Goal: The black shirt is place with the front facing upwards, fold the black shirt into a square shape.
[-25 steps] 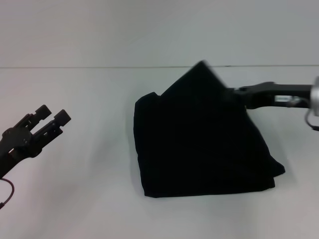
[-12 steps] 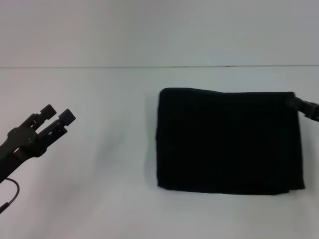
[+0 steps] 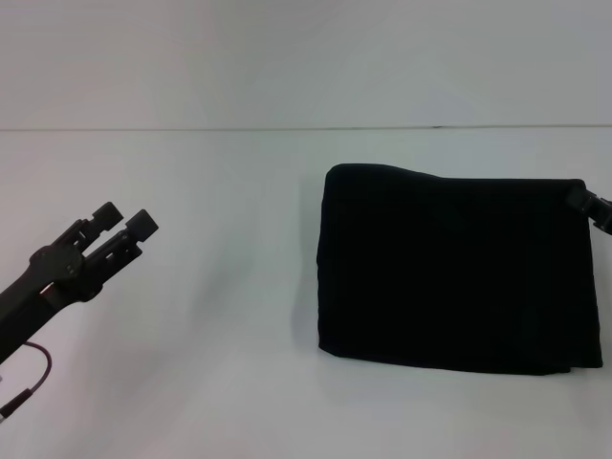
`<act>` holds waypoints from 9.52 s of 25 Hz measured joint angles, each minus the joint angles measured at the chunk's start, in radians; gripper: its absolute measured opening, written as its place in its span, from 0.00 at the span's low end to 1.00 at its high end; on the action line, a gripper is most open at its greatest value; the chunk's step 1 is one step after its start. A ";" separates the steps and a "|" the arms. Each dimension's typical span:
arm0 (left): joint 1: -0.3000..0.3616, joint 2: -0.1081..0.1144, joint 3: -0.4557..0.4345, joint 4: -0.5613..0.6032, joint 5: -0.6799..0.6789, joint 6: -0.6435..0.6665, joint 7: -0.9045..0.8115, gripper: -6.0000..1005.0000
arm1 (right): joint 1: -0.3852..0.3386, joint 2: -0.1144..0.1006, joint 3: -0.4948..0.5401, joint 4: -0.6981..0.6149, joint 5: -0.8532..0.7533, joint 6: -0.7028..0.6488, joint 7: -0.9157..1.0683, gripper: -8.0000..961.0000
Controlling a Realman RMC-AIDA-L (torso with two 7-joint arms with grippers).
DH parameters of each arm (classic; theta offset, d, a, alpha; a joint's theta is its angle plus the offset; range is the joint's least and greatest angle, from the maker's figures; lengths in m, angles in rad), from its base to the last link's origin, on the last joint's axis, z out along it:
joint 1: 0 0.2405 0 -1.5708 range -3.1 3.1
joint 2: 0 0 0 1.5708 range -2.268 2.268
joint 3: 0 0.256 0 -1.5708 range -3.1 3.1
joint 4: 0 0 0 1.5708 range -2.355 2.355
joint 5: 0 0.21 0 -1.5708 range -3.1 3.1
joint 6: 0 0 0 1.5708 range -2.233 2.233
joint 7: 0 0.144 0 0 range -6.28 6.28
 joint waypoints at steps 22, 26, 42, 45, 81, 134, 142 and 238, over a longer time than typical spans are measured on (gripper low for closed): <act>-0.022 -0.003 -0.007 -0.056 -0.006 -0.010 -0.025 0.84 | -0.066 -0.008 0.017 0.053 0.077 -0.189 -0.162 0.60; -0.029 -0.003 -0.008 -0.062 -0.006 -0.024 -0.034 0.84 | -0.096 0.001 -0.013 0.072 0.010 -0.291 -0.342 0.77; -0.059 -0.003 -0.008 -0.080 -0.006 -0.056 -0.059 0.84 | -0.195 0.000 -0.004 0.170 -0.080 -0.174 -0.595 0.82; -0.063 -0.003 -0.008 -0.080 -0.006 -0.063 -0.067 0.84 | -0.204 0.000 -0.002 0.167 -0.076 -0.170 -0.603 0.82; -0.476 0.045 0.601 -0.055 0.269 -0.595 -1.218 0.84 | -0.231 0.001 0.014 0.152 -0.286 -0.435 -0.928 0.82; -0.468 -0.023 0.689 -0.058 0.170 -0.687 -1.048 0.09 | -0.216 0.002 0.049 0.155 -0.278 -0.448 -0.922 0.81; -0.472 -0.023 0.689 -0.074 0.164 -0.690 -1.019 0.05 | -0.214 0.002 0.072 0.155 -0.278 -0.449 -0.921 0.81; 0.026 -0.021 0.270 0.082 0.260 -0.131 0.333 0.94 | -0.204 0.008 0.096 0.264 -0.236 -0.362 -1.073 0.82</act>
